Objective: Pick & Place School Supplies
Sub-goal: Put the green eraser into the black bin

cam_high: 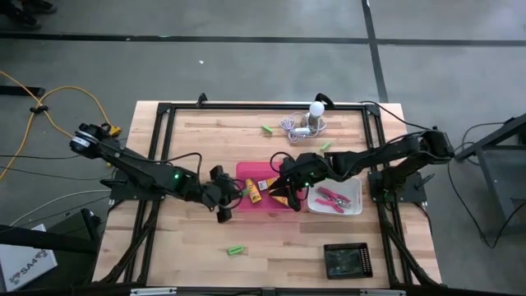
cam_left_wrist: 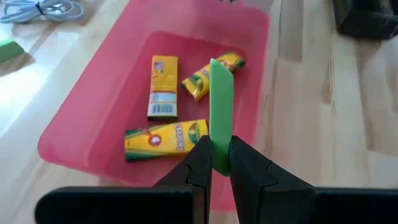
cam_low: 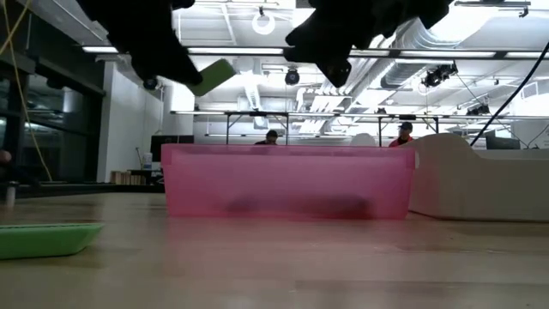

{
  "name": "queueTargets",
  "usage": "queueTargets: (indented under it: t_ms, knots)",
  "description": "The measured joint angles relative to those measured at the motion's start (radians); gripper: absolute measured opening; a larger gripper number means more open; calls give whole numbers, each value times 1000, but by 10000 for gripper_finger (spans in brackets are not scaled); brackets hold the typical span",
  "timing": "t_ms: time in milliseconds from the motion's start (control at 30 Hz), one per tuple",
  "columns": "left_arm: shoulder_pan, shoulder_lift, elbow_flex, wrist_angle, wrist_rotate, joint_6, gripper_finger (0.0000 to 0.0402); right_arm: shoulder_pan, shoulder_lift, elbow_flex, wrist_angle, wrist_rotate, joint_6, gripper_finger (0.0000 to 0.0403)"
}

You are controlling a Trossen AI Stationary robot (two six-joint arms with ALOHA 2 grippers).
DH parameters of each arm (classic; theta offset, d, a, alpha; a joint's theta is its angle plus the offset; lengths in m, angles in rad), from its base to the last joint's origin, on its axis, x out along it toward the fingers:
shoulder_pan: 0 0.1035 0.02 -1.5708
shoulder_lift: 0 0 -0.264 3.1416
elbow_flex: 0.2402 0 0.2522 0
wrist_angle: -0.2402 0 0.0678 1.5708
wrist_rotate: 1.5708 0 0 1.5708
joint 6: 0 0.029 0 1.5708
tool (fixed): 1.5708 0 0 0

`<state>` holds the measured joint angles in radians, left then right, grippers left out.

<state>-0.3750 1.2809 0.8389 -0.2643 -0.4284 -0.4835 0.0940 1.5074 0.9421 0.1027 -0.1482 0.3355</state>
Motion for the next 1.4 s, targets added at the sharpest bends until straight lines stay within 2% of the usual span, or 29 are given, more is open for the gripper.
queueTargets:
  t_ms: [700,1400]
  knots:
    - [16,74,-1,309,6,244,32,11,0,0,99,-37,-3,94]
    - [29,76,0,443,-5,305,32,18,0,0,134,-29,-27,94]
